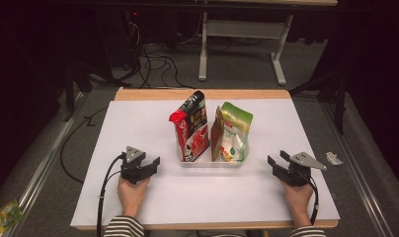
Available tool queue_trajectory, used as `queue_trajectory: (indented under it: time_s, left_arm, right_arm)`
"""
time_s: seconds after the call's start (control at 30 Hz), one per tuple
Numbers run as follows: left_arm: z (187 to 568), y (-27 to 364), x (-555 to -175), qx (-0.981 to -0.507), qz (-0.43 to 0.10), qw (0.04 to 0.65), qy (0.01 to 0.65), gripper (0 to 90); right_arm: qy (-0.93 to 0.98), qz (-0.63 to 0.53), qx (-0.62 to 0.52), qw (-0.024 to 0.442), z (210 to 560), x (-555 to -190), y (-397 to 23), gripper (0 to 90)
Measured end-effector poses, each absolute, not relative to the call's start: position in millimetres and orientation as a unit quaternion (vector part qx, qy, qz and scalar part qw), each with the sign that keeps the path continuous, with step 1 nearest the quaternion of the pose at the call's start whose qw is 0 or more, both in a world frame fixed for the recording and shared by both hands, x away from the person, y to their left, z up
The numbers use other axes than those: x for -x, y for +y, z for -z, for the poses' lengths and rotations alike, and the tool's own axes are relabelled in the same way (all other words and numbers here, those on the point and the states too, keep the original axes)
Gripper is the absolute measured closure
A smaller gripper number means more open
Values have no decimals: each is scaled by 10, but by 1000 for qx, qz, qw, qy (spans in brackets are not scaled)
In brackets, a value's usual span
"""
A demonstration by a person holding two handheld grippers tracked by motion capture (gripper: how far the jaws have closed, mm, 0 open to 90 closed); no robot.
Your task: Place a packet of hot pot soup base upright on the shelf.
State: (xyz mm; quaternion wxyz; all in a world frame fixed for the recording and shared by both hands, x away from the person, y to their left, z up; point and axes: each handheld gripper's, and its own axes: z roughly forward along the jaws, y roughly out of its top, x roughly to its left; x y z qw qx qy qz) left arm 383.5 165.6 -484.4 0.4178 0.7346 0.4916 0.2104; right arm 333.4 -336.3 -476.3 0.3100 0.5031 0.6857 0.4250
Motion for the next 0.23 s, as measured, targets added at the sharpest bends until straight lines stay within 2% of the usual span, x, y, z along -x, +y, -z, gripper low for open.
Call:
queue_trajectory:
  time_s: [0.23]
  left_arm:
    - [4844,1650,-3828,-737,-213,417,488,373]
  right_arm:
    - [685,-424,-505,310,4762,-3332,-3358,428]
